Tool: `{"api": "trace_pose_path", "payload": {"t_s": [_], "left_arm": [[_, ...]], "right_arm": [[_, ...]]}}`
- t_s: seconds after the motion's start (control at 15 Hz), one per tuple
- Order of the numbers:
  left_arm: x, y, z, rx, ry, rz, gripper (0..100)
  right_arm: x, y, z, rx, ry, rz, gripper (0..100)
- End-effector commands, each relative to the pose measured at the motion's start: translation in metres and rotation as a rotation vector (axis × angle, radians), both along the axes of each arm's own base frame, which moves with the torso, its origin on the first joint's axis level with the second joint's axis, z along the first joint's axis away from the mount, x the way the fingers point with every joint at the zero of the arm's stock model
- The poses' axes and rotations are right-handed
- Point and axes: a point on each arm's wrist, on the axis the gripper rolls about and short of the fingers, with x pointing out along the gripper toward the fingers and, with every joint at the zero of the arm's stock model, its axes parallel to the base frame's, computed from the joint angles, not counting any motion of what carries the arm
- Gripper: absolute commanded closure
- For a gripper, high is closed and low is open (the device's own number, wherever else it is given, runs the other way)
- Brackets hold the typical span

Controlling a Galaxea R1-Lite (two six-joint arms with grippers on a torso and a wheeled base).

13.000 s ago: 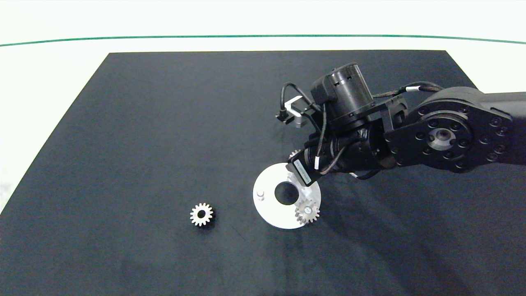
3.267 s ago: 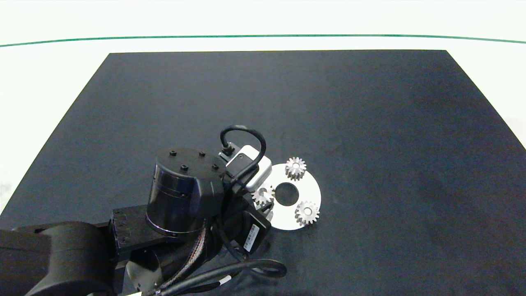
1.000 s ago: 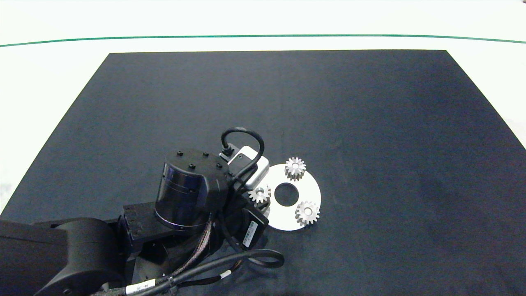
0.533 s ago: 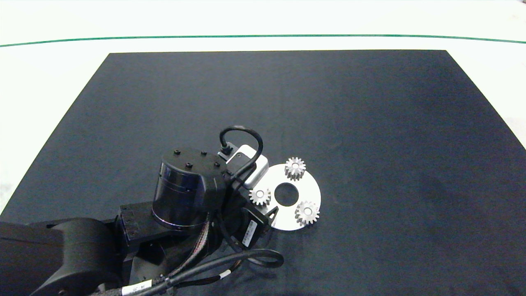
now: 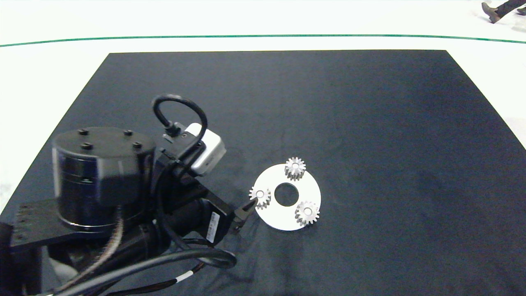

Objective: Install three planetary gears onto the carrier pins

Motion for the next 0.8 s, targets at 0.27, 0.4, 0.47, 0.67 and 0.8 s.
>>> {"api": "trace_pose_path", "payload": {"t_s": [0.27,0.4,0.47,0.67,0.8], "left_arm": [[-0.085,0.121,0.033,-0.023,-0.01,0.223,0],[-0.112,0.147,0.032,-0.025,-0.014,0.331,0],[-0.12,0.154,0.031,-0.029,-0.021,0.371,0],[-0.153,0.172,0.022,-0.028,-0.028,0.583,0],[-0.177,0.178,0.011,-0.016,-0.008,0.633,0]], "right_arm": [[0.004,0.002,0.0,-0.012,0.021,-0.013,0],[0.002,0.001,-0.002,-0.025,0.049,-0.06,0],[0.002,0.0,-0.003,-0.026,0.05,-0.074,0],[-0.008,-0.002,-0.008,-0.04,0.079,-0.183,0],[-0.025,-0.005,-0.016,-0.046,0.086,-0.217,0]]}}
